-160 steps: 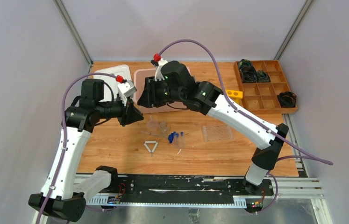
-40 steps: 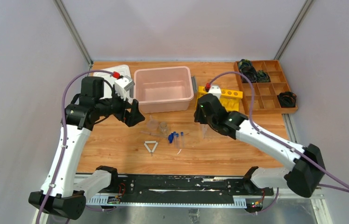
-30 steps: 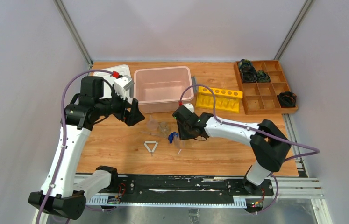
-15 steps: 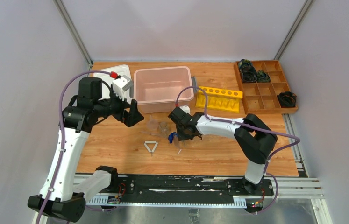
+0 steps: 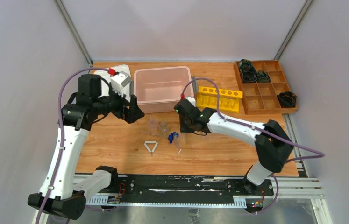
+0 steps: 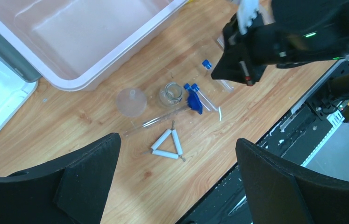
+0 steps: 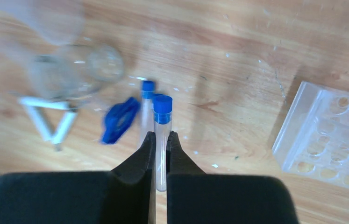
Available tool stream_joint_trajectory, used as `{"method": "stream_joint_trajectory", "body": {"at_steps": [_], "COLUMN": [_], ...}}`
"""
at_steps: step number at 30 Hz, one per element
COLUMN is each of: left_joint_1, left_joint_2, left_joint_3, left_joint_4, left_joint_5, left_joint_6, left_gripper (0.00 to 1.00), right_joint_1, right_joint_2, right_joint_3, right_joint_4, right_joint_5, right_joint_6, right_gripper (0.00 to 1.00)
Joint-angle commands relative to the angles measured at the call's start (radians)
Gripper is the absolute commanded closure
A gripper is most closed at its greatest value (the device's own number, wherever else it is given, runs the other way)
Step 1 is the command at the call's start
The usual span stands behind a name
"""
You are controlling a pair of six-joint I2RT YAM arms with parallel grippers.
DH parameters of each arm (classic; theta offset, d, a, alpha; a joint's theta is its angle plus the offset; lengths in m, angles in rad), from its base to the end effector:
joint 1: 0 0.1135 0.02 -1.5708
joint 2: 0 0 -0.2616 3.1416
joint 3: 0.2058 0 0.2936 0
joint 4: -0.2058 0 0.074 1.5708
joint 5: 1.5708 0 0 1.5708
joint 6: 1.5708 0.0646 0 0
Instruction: Organize the chemistry lab equipment
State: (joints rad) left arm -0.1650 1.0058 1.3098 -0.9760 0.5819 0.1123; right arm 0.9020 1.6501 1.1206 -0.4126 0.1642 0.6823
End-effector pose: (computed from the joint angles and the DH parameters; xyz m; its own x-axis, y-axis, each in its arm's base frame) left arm 0.2273 -0.0738 0.3981 -0.5473 0.1861 -0.8160 0.6268 0.7372 -0.2523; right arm 0.2563 0.3073 0.1695 -0.8397 -0.0592 -0.5398 -0.2382 0.9334 0.2682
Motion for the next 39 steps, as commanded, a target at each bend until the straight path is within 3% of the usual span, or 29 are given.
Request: {"method": "stream_joint_trajectory", "body": {"at_steps": [1,5,11,21,24,30,39], "left_joint_1": [0.002,0.002,0.002,0.002,0.002,0.001,0.001], "left_joint_2": [0.005,-0.013,-0.034,-0.034,-0.031,-0.026,-0.014], "left_joint_3": [0.055,0.069,0.019,-0.073,-0.096,-0.113,-0.125], "left_joint_4": [0.01,0.011,0.01,0.01,0.01,0.01,0.01], "left_joint_5": [0.007,0.052,0.17,0.316,0.349,0.358,0.331], "left_joint_6": [-0.049,-0.063,-0.102,-0.108,-0.1,-0.095,-0.083], "left_gripper": [0.0,0.01,0.11,0.35,0.44,0.61,0.66], "right_joint_1": [0.004,0.039,0.099,0.228,0.239,0.245,0.256], "right_joint_2": [-0.151,-0.215,-0.273,-0.262,-0.266,-0.237,-0.23], "right_joint_3": [0.075,0.081,0.078,0.108,0.075,0.132,0.14], "right_joint_4": [0.04,0.177,0.362,0.458,0.539,0.545,0.566], "right_joint_5": [-0.027,-0.049,-0.008,0.069,0.069,0.059,0.032], "right_joint_6": [0.026,0.072,0.117,0.128,0.15,0.133,0.14], "right_gripper": [1.0,1.0,1.0,1.0,1.0,1.0,1.0]}}
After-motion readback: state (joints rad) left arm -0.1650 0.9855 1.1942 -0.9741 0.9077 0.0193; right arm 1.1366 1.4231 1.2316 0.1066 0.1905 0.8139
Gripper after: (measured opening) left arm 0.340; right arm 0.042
